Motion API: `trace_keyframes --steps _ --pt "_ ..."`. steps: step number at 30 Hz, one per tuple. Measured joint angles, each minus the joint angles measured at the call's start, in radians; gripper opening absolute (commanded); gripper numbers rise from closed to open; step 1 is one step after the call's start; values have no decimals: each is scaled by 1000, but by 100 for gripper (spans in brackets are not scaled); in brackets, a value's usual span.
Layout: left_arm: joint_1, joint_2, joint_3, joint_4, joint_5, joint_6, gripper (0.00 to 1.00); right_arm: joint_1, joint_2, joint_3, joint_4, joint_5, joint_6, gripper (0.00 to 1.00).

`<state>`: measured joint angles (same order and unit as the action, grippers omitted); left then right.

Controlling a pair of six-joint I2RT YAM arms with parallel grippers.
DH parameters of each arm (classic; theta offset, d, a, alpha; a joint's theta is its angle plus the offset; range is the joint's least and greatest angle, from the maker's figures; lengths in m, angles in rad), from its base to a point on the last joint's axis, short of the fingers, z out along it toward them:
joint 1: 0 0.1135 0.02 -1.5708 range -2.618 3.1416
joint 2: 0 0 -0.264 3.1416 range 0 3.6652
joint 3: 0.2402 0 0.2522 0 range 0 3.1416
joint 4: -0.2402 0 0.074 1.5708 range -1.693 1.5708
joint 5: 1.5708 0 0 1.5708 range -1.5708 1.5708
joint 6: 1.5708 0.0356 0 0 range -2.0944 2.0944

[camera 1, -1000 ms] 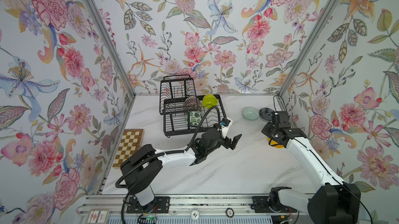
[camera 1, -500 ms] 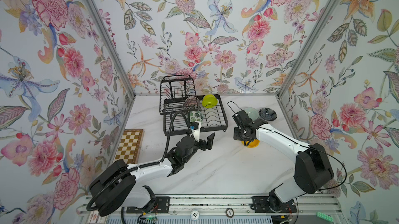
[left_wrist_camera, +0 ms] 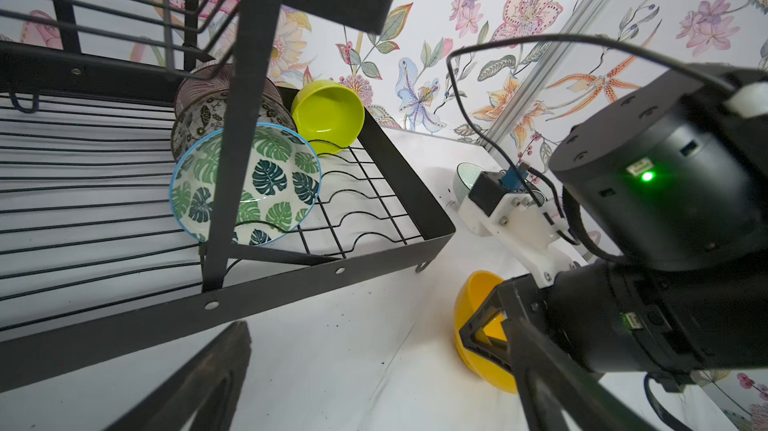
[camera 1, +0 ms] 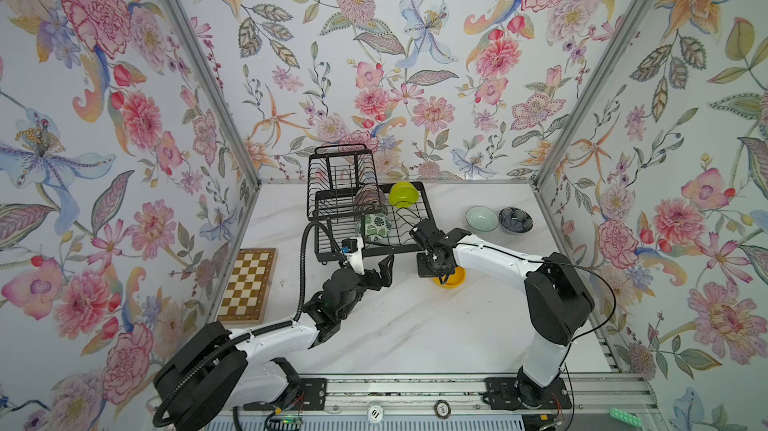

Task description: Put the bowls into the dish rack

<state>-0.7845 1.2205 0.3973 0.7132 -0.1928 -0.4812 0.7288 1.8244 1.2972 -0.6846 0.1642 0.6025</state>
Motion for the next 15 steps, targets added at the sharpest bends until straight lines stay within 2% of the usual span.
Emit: trace_keyframes --steps 5,10,15 --pt "0 -12 -14 -11 -14 -15 99 23 17 12 0 0 0 0" --pt "0 -12 -18 -12 -20 -16 99 25 19 13 0 -2 3 17" --pt "0 -13 -28 6 6 -14 99 25 19 19 0 -20 7 20"
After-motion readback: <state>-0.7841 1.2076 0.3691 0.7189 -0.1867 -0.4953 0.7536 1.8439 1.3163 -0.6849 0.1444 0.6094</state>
